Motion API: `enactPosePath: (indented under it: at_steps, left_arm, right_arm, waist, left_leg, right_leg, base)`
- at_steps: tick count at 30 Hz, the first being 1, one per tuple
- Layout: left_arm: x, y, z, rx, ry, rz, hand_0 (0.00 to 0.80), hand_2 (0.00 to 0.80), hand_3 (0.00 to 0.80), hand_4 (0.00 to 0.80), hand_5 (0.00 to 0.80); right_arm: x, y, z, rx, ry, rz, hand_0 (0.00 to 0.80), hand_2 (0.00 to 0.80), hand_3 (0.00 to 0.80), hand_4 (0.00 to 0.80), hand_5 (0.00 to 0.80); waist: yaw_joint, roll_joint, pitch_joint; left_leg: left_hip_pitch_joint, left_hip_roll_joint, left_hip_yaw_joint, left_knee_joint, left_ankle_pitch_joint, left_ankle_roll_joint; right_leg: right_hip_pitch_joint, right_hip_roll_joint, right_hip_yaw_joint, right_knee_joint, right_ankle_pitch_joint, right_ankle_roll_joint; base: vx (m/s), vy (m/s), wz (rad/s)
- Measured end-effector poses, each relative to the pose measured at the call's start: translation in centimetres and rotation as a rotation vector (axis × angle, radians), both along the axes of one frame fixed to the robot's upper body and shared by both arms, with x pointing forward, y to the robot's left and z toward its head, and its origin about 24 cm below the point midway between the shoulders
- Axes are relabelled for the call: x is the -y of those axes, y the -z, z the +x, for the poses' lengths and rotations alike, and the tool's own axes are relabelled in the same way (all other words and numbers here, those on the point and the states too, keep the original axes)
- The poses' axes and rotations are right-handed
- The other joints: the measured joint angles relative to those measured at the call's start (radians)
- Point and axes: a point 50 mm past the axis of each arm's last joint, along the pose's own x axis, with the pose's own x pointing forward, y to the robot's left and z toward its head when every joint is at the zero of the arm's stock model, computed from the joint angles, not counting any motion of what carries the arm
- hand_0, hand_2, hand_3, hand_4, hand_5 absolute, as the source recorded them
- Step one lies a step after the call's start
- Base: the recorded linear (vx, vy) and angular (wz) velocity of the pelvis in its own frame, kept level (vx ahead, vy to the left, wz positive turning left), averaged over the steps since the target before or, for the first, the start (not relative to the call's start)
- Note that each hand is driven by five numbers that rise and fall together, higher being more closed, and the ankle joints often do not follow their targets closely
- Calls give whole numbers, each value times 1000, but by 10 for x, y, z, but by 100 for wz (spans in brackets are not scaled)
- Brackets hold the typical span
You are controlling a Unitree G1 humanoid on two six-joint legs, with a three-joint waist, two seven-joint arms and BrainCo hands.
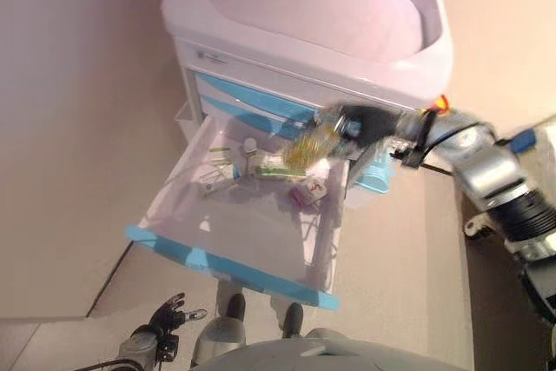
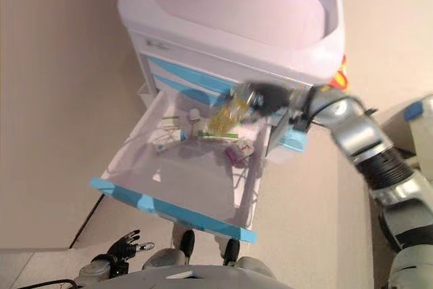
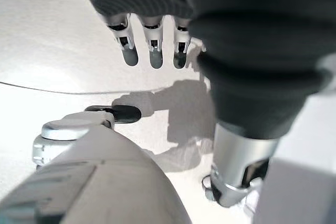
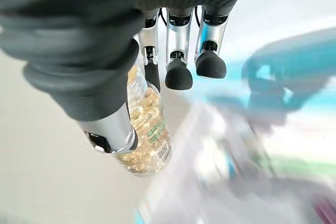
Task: Open the drawer and pick up the medicine
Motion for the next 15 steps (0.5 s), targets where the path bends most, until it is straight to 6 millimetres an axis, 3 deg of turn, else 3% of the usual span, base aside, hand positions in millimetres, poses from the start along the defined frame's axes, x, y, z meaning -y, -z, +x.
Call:
enactPosePath:
  at_steps: [6, 11, 15]
  left_arm:
    - [1, 0, 0, -2, 3, -2, 0, 0, 0, 0, 0]
    - [-1, 1, -4, -19, 1, -2, 0, 0, 0, 0, 0]
    - [-4, 4, -17, -62, -13, 5, 0, 0, 0, 0, 0]
  right_arm:
    - [54, -58, 16, 152, 281, 226, 800, 800, 800, 800, 800]
    - [92, -71, 25, 147, 503, 291, 800, 800, 800, 800, 800]
    - [105, -66, 36, 80, 628, 245, 800, 800, 800, 800, 800]
  waist:
    - [2, 0, -4]
    - [16, 0, -4]
    - [16, 0, -5]
  left_leg:
    - [21, 4, 3, 0, -3, 3]
    - [36, 6, -1, 0, -4, 2]
    - [35, 7, -4, 0, -9, -8]
  right_leg:
    - [23, 5, 7, -2, 3, -5]
    - [41, 7, 5, -3, 0, 0]
    - [44, 7, 2, -3, -1, 0]
  base:
    - [96, 14, -2]
    - [63, -14, 4]
    - [8, -4, 1]
